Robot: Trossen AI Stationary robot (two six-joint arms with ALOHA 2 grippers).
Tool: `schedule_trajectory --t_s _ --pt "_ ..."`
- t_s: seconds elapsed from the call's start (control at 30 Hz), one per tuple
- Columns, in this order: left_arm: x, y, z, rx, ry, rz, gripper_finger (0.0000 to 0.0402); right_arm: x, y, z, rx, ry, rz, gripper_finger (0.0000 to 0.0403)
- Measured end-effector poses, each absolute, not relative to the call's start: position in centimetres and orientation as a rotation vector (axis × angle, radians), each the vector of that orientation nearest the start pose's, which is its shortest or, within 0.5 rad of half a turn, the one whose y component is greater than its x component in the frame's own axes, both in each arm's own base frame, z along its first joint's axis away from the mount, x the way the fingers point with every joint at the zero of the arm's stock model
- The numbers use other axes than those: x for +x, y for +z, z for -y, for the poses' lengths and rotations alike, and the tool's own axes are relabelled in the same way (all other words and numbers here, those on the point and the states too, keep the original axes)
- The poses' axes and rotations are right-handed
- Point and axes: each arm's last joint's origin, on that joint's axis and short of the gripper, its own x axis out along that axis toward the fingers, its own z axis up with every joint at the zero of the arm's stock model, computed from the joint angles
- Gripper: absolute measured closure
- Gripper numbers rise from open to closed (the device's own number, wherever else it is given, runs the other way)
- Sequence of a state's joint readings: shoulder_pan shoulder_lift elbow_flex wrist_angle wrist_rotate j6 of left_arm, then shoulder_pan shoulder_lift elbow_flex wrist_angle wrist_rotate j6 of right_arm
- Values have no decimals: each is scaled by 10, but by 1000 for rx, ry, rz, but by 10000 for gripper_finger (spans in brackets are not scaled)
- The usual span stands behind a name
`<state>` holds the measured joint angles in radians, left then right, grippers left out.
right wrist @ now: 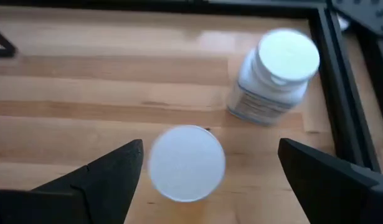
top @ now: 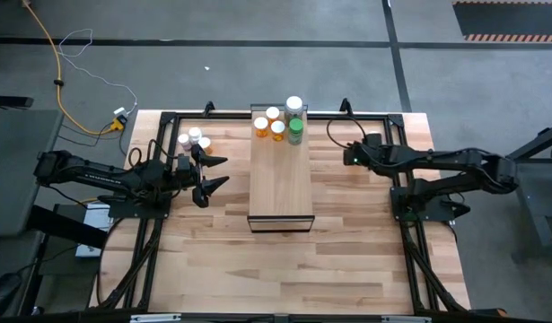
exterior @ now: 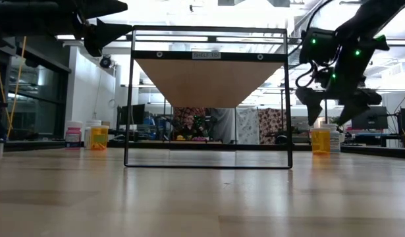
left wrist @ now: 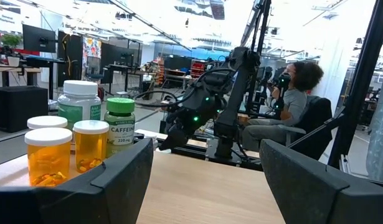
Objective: Pick and place medicine bottles onto shelf by color
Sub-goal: Put the right yellow pill bottle on the shelf
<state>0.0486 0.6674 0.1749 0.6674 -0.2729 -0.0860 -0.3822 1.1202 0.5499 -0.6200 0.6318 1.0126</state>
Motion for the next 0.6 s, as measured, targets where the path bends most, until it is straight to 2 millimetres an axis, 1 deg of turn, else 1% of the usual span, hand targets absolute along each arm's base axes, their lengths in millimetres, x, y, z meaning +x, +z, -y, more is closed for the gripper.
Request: schedule_trajectory --t_s 0.1,0.23,0.3,0.6 --pt "151 221 -15 -106 313 189 117 156 168 86 684 -1394 -645 41" --pt "151 221 -15 -112 312 190 117 158 164 90 711 -1328 -635 41" --pt "151 221 -15 -112 312 189 117 160 164 91 708 -1312 -612 41" --pt "151 221 -15 -112 313 190 117 159 163 91 698 -1304 -634 41"
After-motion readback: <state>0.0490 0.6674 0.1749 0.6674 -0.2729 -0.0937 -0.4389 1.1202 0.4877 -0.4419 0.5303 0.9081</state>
